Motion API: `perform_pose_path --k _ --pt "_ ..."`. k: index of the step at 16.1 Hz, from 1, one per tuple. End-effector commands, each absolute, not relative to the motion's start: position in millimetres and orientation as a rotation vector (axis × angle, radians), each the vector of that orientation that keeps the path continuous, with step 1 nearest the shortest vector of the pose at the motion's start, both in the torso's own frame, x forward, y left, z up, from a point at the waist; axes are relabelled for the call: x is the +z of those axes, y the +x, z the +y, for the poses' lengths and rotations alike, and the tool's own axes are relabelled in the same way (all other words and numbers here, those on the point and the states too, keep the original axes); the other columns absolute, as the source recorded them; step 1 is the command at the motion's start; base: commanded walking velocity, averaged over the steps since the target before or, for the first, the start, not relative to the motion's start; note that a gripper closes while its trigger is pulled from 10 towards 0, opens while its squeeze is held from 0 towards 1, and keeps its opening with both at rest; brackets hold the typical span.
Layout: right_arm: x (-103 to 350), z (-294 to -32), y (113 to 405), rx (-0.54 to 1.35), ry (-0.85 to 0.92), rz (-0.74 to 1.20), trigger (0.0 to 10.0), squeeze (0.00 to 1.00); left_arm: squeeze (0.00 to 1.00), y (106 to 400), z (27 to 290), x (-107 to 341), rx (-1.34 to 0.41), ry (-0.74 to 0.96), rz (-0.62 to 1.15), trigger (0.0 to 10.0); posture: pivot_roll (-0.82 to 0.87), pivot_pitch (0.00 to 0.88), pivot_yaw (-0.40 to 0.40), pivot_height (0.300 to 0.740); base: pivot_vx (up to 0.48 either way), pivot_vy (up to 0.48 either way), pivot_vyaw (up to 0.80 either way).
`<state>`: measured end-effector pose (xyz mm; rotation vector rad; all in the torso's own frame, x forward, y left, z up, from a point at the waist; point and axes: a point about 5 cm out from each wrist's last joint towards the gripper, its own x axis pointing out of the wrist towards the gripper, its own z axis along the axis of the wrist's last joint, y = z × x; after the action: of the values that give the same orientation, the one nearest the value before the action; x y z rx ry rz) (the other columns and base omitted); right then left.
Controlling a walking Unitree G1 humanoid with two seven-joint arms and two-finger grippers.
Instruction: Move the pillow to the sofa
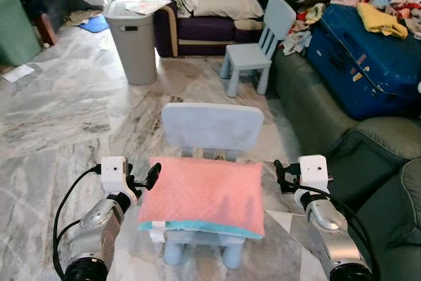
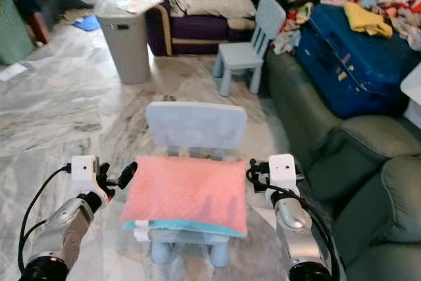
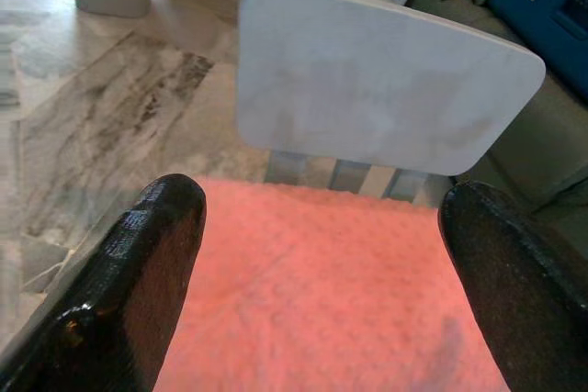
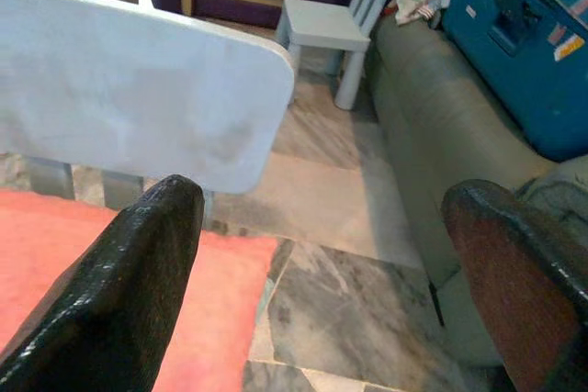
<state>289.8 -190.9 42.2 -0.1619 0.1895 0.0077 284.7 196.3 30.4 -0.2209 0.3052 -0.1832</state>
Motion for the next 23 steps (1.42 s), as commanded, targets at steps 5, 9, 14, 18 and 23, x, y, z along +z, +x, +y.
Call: perform_pose_path --k 5,9,14,18,23 --pt "48.0 -192.1 290.7 0.000 -0.126 0.177 10.0 0.00 0.00 276.8 195.6 29.8 -0.203 -0.194 0.303 10.0 0.00 0.003 -0.009 0.740 0.000 0.000 0.00" --pt "42.5 -194.4 276.2 -0.005 -0.113 0.196 10.0 0.00 0.00 257.1 195.1 22.0 -0.223 -0.170 0.324 10.0 0.01 0.057 -0.015 0.740 0.000 0.000 0.00" --pt "36.0 -193.3 253.3 -0.007 -0.101 0.234 10.0 0.00 0.00 229.2 200.7 14.8 -0.211 -0.168 0.370 10.0 0.01 0.126 -0.011 0.740 0.000 0.000 0.00" --pt "31.9 -194.6 241.4 -0.021 -0.089 0.263 10.0 0.00 0.00 216.5 203.9 13.5 -0.219 -0.152 0.401 10.0 0.02 0.167 0.004 0.740 0.000 0.000 0.00" --pt "29.3 -194.9 228.7 -0.011 -0.085 0.300 10.0 0.00 0.00 204.6 209.0 16.4 -0.202 -0.146 0.418 10.0 0.03 0.207 0.001 0.740 0.000 0.000 0.00"
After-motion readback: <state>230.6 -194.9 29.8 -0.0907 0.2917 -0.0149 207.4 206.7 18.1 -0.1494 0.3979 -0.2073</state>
